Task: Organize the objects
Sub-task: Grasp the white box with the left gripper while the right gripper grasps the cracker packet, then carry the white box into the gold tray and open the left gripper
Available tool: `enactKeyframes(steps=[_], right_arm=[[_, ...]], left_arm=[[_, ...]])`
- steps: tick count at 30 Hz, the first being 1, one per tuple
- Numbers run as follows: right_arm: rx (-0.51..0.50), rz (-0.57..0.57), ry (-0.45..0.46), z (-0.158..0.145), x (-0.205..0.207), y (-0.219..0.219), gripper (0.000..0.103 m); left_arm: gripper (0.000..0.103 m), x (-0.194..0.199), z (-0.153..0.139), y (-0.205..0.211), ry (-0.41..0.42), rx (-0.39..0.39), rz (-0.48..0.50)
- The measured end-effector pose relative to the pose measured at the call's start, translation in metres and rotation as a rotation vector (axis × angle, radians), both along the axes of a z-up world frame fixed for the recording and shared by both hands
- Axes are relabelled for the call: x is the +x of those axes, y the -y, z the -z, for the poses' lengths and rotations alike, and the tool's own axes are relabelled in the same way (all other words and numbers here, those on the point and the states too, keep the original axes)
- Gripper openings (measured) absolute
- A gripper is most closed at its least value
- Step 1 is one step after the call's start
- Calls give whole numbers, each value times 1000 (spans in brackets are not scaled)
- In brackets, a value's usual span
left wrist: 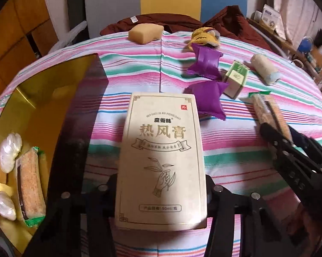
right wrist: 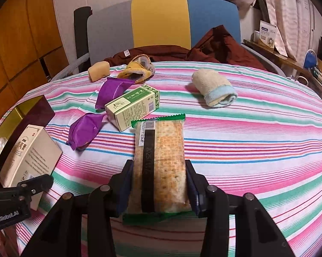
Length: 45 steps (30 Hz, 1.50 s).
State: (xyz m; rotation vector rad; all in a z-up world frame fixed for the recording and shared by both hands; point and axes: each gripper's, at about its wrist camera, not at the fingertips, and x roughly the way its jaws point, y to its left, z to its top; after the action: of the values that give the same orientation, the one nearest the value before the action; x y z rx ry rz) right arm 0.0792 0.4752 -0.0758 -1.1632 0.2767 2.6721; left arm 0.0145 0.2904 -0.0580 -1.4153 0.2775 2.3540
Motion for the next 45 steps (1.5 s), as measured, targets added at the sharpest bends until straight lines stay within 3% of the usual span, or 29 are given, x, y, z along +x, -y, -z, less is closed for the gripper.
enactKeyframes(steps=[3,13,22,31,38,45], right_arm=[[15,2,-3,1,1,2,46],[61,5,1,1,0,7,46],[105,11,6,0,-1,13,46],[180,18,14,-1,-3,21,46],[186,18,17,0,-3,22,46],[185,18,18,0,-3,22,46]], left_arm=[[52,5,-7,8,6,56,-5],[52,17,-46,25,-77,118,35],[52,-11,-63,80,-105,145,-58],[52,-68,-63,157,-97,98,-151],[52,-112,-49,208,-98,12,-200],[52,-151,-24,243,-42,-55,-224]])
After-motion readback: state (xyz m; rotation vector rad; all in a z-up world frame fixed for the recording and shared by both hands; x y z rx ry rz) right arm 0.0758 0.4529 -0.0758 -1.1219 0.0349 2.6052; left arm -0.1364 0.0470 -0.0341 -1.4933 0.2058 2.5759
